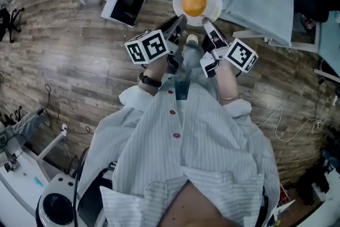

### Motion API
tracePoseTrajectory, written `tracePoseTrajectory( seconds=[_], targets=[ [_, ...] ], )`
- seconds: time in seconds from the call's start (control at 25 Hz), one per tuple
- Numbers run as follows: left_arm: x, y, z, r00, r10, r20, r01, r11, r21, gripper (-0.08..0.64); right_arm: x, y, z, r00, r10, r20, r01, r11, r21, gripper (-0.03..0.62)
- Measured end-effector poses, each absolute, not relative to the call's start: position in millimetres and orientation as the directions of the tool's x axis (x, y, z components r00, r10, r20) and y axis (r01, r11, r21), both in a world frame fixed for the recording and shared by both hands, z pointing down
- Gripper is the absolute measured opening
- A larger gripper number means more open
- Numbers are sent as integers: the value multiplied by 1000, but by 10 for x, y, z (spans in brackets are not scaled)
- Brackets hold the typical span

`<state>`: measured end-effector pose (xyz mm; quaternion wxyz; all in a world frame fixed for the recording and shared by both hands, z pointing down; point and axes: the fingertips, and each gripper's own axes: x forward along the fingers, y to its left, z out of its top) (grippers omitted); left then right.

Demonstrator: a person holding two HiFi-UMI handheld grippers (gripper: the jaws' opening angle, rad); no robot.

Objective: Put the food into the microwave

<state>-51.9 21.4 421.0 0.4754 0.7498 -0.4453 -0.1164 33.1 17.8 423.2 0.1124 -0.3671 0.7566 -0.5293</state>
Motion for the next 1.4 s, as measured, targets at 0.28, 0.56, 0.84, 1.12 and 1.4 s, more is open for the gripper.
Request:
tracePoseTrajectory(
  seconds=[0.28, 0.56, 0.84, 1.12, 1.4],
  targets=[
    [-382, -417, 4203, 559, -791, 247, -545, -126, 829, 66, 455, -469, 4223, -722, -649, 238, -442, 170, -881, 54],
    [-198, -905, 4172, 537, -799, 272, -553, -89, 828, 66, 648, -973, 4233, -737, -619, 271, -433, 124, -893, 54],
    [-47, -1227, 4239, 516, -807, 287, -554, -59, 830, 66, 786, -1337, 4286, -766, -584, 269, -424, 145, -894, 55],
    [-12, -1390, 4316, 494, -814, 306, -562, -31, 826, 66, 832, -1487, 4389, -776, -550, 310, -434, 108, -895, 55],
    [-81, -1511, 4393, 483, -813, 326, -562, -3, 827, 66, 745, -1646, 4439, -791, -536, 295, -423, 131, -897, 55]
  ],
)
